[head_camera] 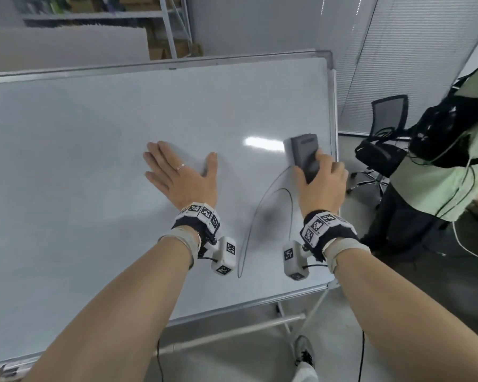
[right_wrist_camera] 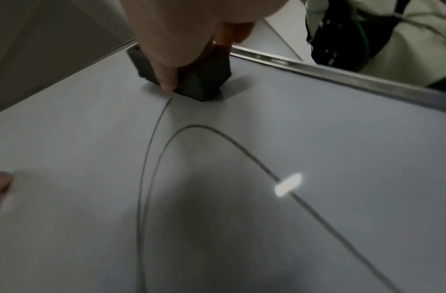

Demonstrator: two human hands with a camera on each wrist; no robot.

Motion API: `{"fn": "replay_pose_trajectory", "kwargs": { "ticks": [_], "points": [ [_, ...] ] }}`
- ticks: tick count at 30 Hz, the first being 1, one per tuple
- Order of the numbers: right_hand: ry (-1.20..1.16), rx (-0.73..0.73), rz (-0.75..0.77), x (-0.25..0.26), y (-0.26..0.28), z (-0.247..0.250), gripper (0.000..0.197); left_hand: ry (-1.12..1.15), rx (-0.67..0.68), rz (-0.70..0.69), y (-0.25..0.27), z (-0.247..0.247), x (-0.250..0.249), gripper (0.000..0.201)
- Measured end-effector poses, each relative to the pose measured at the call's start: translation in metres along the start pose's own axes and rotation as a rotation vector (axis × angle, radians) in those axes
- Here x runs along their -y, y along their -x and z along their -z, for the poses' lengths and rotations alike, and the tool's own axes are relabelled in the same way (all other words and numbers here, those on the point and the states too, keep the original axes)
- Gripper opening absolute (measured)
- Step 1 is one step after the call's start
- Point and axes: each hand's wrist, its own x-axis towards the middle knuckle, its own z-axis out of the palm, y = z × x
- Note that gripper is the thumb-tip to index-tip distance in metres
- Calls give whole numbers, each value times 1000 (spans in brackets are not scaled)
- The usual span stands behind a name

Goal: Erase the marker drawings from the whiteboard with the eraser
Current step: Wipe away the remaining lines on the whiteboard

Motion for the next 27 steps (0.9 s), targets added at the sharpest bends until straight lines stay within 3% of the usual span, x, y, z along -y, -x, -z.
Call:
{"fn": "replay_pose_trajectory", "kwargs": {
  "ticks": [10, 15, 16, 19, 21, 24, 27],
  "points": [
    [-93, 253, 366, -1, 98, -29, 52, -38, 29, -37, 44, -4, 40, 103],
    [-22, 280, 467, -4, 102, -26, 50, -44, 43, -53, 49, 1, 43, 101],
    [-1, 269, 429, -7, 95, -24, 49, -36, 56, -54, 49, 2, 43, 101],
    [-73, 120, 72, -22, 71, -10, 51, -11, 91, -54, 51, 3, 39, 101],
    [-93, 48, -79, -32, 63, -3, 53, -6, 97, -49, 53, 6, 37, 102],
    [-95, 65, -42, -33, 73, -3, 52, 30, 67, -39, 58, 12, 41, 101],
    [-142, 196, 91, -25, 102, -12, 51, 38, 55, -13, 69, 15, 55, 100]
  ]
}}
